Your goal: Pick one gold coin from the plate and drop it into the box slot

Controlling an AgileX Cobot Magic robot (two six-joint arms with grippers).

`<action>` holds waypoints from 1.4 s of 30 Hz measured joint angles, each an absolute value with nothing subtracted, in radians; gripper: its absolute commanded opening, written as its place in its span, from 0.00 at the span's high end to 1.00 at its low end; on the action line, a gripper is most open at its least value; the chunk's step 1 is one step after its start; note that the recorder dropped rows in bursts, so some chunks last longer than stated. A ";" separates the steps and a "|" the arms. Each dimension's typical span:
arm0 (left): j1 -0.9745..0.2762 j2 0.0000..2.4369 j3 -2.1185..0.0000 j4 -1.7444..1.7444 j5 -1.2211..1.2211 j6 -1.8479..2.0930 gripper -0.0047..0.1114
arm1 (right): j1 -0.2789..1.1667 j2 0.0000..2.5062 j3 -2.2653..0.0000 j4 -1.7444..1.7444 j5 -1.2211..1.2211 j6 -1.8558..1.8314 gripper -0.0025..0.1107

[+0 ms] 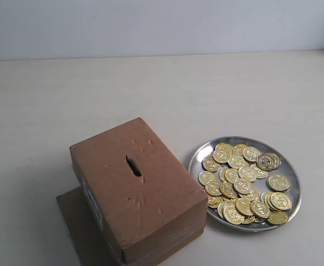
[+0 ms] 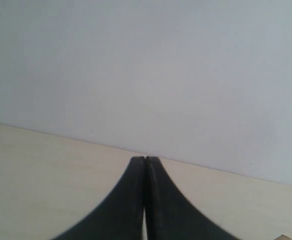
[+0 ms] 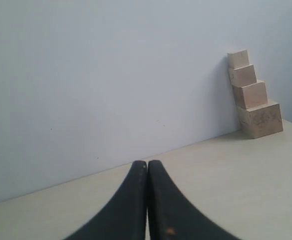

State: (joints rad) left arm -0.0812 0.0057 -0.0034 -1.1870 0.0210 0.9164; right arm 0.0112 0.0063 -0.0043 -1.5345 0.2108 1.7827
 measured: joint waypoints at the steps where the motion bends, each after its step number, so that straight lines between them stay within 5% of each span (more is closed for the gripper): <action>1: -0.081 0.006 -0.003 -1.187 0.021 0.916 0.96 | 0.011 0.006 -0.004 -1.535 0.211 1.783 0.98; 8: -0.081 0.006 -0.003 -1.140 0.024 0.916 0.96 | 0.011 0.006 -0.004 -1.535 0.211 1.783 0.98; 24: -0.081 0.006 -0.003 -0.293 0.086 0.916 0.96 | 0.011 0.006 -0.004 -1.532 0.207 1.783 0.98; 42: -0.081 0.006 -0.003 0.140 0.297 0.916 0.96 | 0.011 0.006 -0.004 -1.176 0.192 1.783 0.98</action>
State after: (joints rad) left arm -0.0812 0.0057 -0.0034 0.1396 0.2970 0.9164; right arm 0.0112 0.0063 -0.0043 -1.1761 0.1921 1.7827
